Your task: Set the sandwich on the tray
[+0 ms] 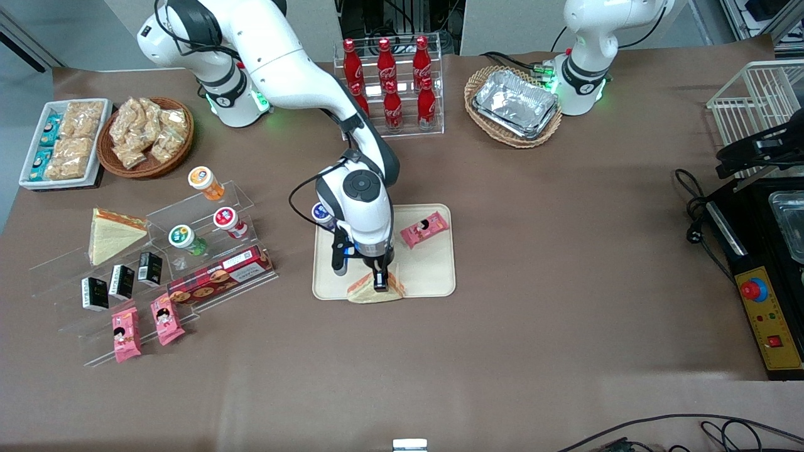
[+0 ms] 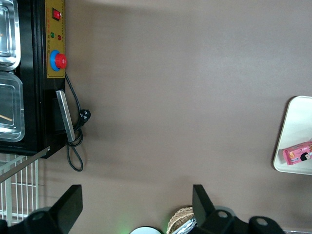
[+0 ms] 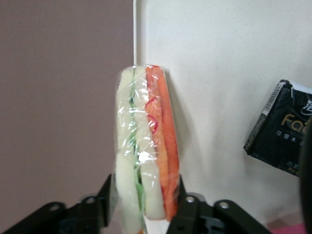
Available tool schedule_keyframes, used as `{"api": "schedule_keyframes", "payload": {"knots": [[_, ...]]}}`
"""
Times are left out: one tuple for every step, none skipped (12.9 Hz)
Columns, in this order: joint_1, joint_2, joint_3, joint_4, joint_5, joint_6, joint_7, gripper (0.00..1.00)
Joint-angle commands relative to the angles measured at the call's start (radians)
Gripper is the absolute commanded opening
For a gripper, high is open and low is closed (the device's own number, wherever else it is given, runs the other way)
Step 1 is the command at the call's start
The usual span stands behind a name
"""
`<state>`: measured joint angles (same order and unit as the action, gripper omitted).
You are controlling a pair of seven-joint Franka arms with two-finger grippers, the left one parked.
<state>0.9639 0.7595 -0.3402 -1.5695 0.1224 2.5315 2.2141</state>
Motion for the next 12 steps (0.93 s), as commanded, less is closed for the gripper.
{"api": "schedule_keyframes", "payload": {"knots": [[-0.001, 0.012, 0.013, 0.031, 0.017, 0.003, -0.028, 1.0], [-0.001, 0.003, 0.015, 0.031, 0.019, 0.0, -0.034, 1.0], [-0.002, -0.009, 0.018, 0.031, 0.019, -0.008, -0.039, 1.0], [-0.005, -0.023, 0.018, 0.029, 0.019, -0.025, -0.053, 1.0], [-0.007, -0.044, 0.02, 0.029, 0.02, -0.057, -0.08, 1.0], [-0.007, -0.061, 0.02, 0.028, 0.026, -0.083, -0.105, 1.0], [-0.007, -0.077, 0.018, 0.029, 0.034, -0.1, -0.128, 1.0], [-0.008, -0.106, 0.018, 0.026, 0.037, -0.14, -0.152, 1.0], [-0.026, -0.144, 0.02, 0.026, 0.046, -0.21, -0.187, 1.0], [-0.039, -0.188, 0.02, 0.025, 0.069, -0.28, -0.262, 1.0], [-0.056, -0.227, 0.017, 0.026, 0.11, -0.336, -0.363, 1.0], [-0.079, -0.261, 0.015, 0.025, 0.14, -0.399, -0.464, 1.0]]}}
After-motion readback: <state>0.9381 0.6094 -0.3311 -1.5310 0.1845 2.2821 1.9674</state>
